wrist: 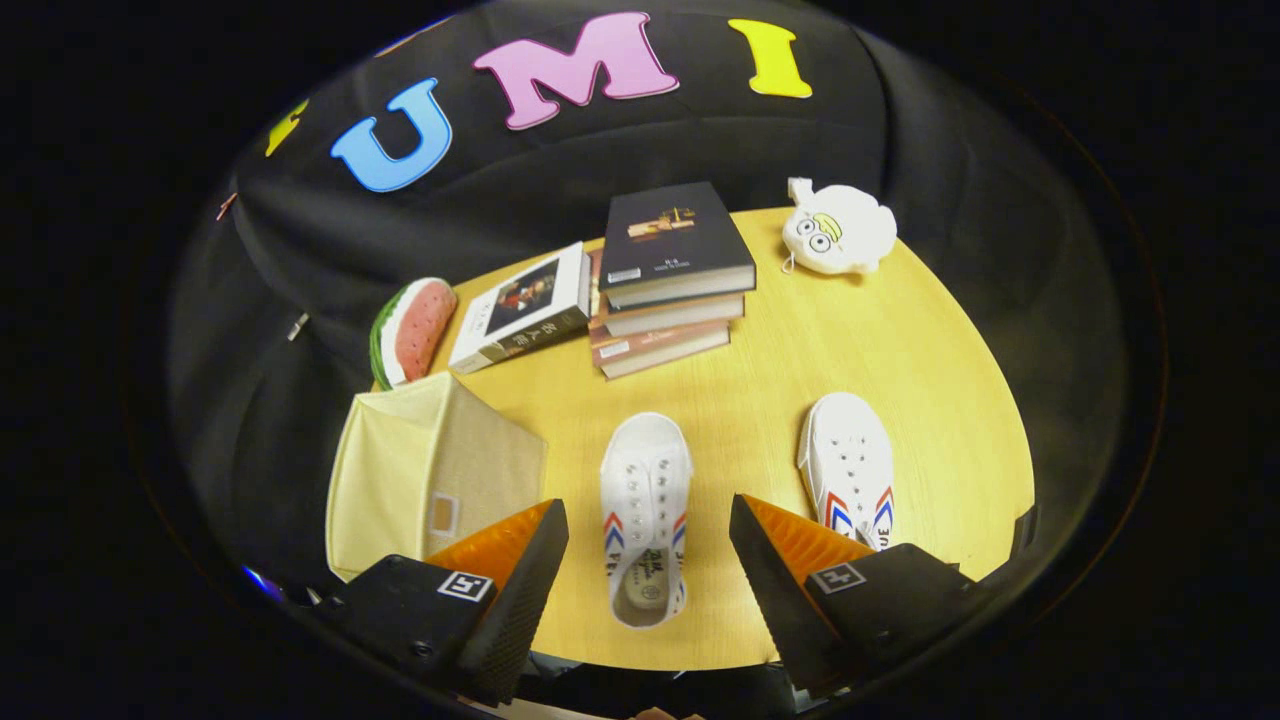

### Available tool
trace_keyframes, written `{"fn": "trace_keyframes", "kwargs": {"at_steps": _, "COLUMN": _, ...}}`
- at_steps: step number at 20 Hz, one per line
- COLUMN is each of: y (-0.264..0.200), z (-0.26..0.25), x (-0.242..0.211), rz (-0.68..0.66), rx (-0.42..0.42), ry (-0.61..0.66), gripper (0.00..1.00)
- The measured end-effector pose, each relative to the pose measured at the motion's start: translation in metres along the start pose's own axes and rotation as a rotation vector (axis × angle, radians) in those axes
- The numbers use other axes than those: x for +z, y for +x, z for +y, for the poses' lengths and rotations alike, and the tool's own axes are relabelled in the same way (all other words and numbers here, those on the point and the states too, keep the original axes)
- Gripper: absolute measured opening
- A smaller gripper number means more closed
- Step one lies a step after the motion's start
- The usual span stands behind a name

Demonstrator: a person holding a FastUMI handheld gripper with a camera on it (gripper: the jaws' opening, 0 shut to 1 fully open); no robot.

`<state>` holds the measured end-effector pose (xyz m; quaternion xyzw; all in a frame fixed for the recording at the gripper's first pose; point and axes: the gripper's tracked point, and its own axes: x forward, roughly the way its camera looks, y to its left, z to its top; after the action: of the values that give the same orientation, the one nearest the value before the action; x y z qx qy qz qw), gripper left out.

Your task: Open the storage box then place both shoes into the box .Put the left shoe in first, then the right shoe, with the right side of both shoes facing outward in a uniform manner.

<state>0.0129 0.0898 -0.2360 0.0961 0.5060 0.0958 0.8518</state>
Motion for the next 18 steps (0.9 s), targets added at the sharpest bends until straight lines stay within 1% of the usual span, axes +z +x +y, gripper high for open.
{"fn": "trace_keyframes", "kwargs": {"at_steps": 5, "y": 0.053, "z": -0.018, "x": -0.042, "rz": 0.115, "rx": -0.007, "ry": -0.012, "gripper": 0.99}}
{"fn": "trace_keyframes", "kwargs": {"at_steps": 8, "y": 0.075, "z": -0.02, "x": -0.056, "rz": 0.177, "rx": 0.023, "ry": 0.004, "gripper": 0.99}}
{"fn": "trace_keyframes", "kwargs": {"at_steps": 12, "y": 0.1, "z": -0.017, "x": -0.059, "rz": 0.21, "rx": 0.067, "ry": 0.027, "gripper": 0.97}}
{"fn": "trace_keyframes", "kwargs": {"at_steps": 14, "y": 0.109, "z": -0.01, "x": -0.062, "rz": 0.234, "rx": 0.095, "ry": -0.002, "gripper": 0.85}}
{"fn": "trace_keyframes", "kwargs": {"at_steps": 15, "y": 0.111, "z": -0.005, "x": -0.062, "rz": 0.242, "rx": 0.114, "ry": 0.001, "gripper": 0.75}}
{"fn": "trace_keyframes", "kwargs": {"at_steps": 16, "y": 0.112, "z": 0.001, "x": -0.063, "rz": 0.257, "rx": 0.138, "ry": 0.027, "gripper": 0.7}}
{"fn": "trace_keyframes", "kwargs": {"at_steps": 18, "y": 0.112, "z": 0.0, "x": -0.062, "rz": 0.282, "rx": 0.153, "ry": 0.058, "gripper": 0.44}}
